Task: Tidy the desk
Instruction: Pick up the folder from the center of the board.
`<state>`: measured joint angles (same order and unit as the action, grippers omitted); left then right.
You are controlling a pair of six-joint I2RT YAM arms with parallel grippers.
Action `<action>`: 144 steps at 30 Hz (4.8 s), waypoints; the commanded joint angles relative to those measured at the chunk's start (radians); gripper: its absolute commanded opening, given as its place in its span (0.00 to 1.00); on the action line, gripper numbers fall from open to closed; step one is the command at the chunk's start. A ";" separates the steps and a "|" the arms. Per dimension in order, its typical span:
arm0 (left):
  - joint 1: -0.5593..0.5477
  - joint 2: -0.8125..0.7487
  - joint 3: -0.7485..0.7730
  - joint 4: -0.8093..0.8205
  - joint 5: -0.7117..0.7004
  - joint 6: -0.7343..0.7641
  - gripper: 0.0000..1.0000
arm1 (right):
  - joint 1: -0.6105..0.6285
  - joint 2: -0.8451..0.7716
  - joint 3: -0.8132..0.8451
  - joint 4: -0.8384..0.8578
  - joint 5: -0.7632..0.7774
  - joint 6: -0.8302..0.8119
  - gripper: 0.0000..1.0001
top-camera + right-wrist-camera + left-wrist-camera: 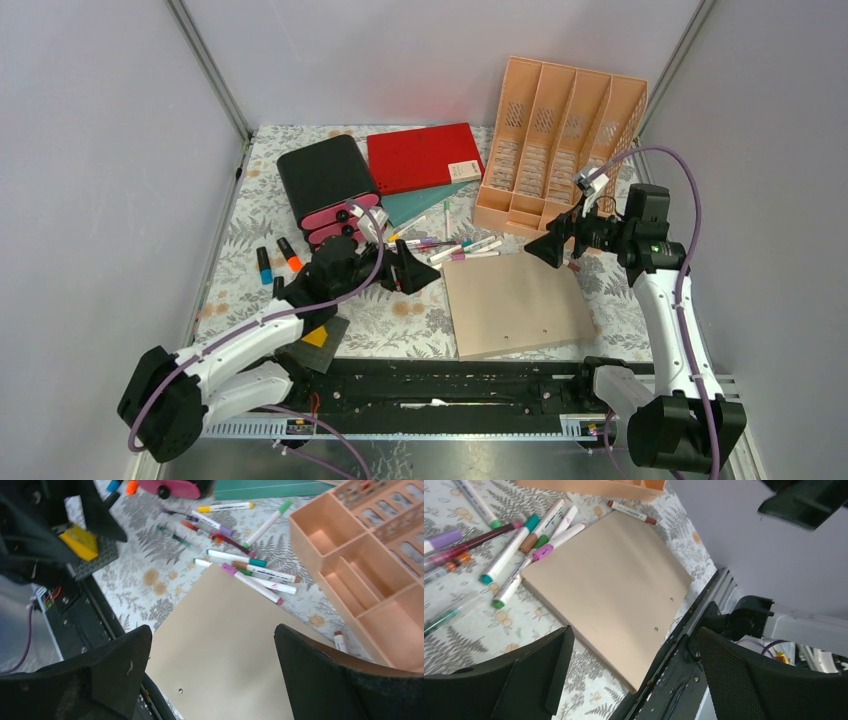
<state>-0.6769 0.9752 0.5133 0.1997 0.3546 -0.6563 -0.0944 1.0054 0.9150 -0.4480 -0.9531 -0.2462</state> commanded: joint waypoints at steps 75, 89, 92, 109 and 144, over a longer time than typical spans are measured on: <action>-0.321 0.398 -0.249 0.630 -0.186 -0.674 0.00 | 0.056 0.136 0.063 -0.298 -0.088 -0.368 1.00; -0.174 0.234 -0.243 0.565 -0.059 -0.625 0.00 | 0.088 0.176 0.188 -0.391 -0.065 -0.353 1.00; -0.163 0.237 -0.213 0.530 -0.031 -0.617 0.00 | 0.154 0.181 0.195 -0.413 -0.027 -0.398 1.00; -0.081 0.180 -0.177 0.425 0.022 -0.603 0.00 | 0.313 0.215 0.240 -0.584 -0.020 -0.758 1.00; 0.024 0.145 -0.300 0.628 0.081 -0.732 0.00 | -0.054 0.022 -0.094 -0.032 0.059 0.160 1.00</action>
<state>-0.6621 1.1381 0.2127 0.7097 0.4240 -1.3651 -0.0940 1.0801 0.9104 -0.6468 -0.9447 -0.2840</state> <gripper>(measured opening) 0.009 0.994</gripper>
